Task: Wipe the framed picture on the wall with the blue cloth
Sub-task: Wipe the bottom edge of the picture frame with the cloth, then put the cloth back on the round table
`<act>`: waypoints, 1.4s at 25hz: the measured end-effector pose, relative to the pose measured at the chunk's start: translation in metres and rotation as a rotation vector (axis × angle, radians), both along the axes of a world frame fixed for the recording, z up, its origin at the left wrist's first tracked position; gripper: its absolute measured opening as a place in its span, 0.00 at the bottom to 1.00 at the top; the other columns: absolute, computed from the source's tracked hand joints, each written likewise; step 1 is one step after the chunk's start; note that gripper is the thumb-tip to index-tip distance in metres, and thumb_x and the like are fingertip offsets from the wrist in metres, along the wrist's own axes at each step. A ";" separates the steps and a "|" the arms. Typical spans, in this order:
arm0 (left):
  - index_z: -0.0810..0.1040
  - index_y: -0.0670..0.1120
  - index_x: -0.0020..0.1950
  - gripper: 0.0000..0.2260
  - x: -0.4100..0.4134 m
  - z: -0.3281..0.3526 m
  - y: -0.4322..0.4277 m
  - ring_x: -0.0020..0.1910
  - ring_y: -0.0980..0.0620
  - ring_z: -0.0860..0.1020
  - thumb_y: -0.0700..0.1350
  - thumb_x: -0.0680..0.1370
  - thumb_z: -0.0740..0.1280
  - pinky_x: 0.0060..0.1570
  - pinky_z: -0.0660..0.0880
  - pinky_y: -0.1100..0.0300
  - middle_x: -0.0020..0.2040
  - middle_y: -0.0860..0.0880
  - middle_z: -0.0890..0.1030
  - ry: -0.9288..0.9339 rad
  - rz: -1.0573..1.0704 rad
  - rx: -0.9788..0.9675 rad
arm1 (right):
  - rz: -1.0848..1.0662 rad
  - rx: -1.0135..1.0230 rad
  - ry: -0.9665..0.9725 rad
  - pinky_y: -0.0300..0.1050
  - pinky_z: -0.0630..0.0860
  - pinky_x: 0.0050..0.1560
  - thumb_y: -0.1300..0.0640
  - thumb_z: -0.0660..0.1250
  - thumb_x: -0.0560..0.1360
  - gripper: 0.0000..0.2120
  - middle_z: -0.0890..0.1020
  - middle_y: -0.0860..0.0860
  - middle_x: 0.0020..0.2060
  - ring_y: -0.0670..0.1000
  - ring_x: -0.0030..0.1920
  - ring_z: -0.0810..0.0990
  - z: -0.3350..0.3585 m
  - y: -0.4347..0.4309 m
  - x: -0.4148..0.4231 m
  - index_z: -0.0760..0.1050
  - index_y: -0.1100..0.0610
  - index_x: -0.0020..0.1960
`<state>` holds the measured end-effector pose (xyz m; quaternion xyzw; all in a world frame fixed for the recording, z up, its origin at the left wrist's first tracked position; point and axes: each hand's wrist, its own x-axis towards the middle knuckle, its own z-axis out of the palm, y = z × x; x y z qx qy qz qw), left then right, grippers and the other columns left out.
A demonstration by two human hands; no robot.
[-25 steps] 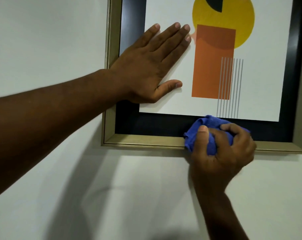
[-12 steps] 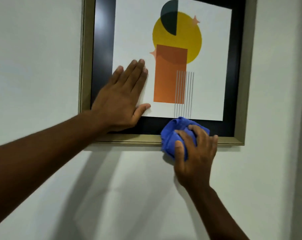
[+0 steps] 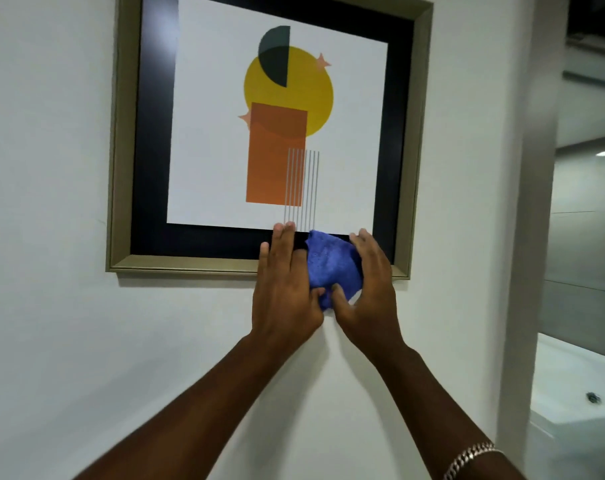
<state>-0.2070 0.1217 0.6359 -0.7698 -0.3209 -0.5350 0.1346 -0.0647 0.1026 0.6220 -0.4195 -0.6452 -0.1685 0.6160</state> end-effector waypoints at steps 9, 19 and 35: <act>0.76 0.37 0.50 0.14 0.053 -0.041 -0.049 0.37 0.58 0.77 0.25 0.68 0.71 0.41 0.73 0.76 0.40 0.53 0.78 -0.426 -0.333 0.035 | 0.262 -0.028 0.456 0.35 0.77 0.61 0.51 0.79 0.66 0.39 0.77 0.45 0.65 0.44 0.63 0.78 -0.034 -0.049 0.057 0.65 0.51 0.71; 0.69 0.49 0.52 0.17 0.143 -0.256 -0.092 0.32 0.54 0.77 0.43 0.73 0.75 0.30 0.73 0.67 0.36 0.46 0.80 -0.591 -0.381 -0.670 | 0.292 -0.656 0.808 0.53 0.81 0.48 0.58 0.67 0.78 0.09 0.84 0.58 0.47 0.57 0.48 0.84 -0.241 -0.099 0.137 0.78 0.63 0.54; 0.62 0.49 0.69 0.30 0.187 -0.668 -0.135 0.55 0.49 0.78 0.29 0.71 0.62 0.47 0.75 0.64 0.60 0.45 0.77 -0.023 -0.237 -1.581 | -0.195 -1.567 0.719 0.60 0.69 0.71 0.60 0.66 0.77 0.26 0.72 0.61 0.70 0.62 0.68 0.71 -0.658 -0.152 0.195 0.63 0.61 0.73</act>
